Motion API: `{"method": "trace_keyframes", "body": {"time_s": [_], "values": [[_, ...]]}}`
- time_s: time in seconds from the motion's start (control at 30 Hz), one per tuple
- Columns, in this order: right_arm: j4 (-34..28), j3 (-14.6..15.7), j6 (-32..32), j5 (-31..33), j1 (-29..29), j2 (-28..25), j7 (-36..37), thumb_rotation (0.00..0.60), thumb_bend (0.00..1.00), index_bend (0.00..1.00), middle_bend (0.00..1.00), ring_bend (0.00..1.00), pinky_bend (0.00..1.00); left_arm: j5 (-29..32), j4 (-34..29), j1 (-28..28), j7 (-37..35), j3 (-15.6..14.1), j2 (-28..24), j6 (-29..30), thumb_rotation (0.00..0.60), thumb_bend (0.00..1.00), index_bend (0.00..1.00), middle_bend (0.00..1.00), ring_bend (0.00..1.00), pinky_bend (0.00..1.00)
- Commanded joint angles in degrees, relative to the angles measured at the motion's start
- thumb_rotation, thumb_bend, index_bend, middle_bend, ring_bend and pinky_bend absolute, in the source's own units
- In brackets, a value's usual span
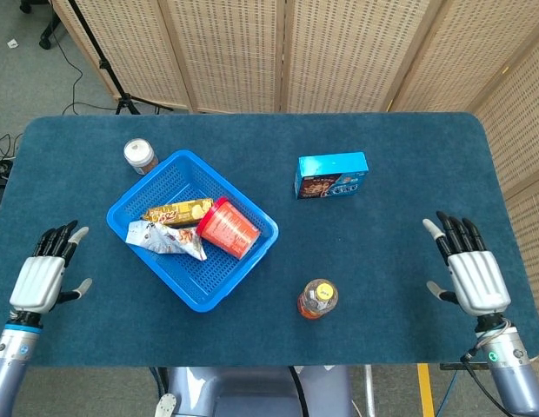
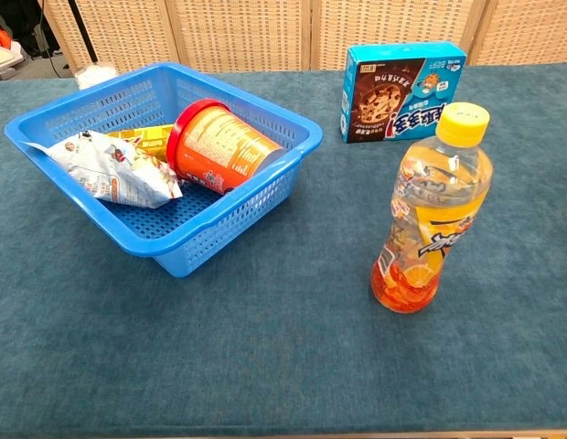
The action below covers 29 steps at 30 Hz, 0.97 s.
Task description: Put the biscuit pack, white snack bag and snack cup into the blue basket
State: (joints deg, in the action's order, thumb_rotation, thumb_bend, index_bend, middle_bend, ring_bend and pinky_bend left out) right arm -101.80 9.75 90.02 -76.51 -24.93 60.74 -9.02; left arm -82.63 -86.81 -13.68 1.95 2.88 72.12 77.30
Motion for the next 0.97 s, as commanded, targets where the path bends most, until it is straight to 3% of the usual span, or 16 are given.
{"method": "trace_keyframes", "body": {"time_s": [0.03, 0.53, 0.97], "values": [[3.1, 1.6, 2.1, -2.8, 4.6, 1.2, 2.2, 0.600, 0.16, 0.08, 0.00, 0.00, 0.02, -1.1, -0.5, 0.5, 1.6, -0.3, 0.2, 1.3, 0.600, 0.25, 0.04, 0.00, 0.00, 0.06], [11.6, -1.9, 3.4, -6.3, 13.0, 2.8, 14.1, 0.600, 0.16, 0.08, 0.00, 0.00, 0.02, -3.0, -2.6, 2.0, 1.3, -0.4, -1.2, 4.8, 0.600, 0.25, 0.04, 0.00, 0.00, 0.06], [11.8, -5.1, 0.6, -7.6, 14.7, 3.2, 13.4, 0.600, 0.16, 0.08, 0.00, 0.00, 0.02, -4.6, -2.9, 2.9, 1.3, -1.1, -1.5, 5.9, 0.600, 0.25, 0.04, 0.00, 0.00, 0.06]]}}
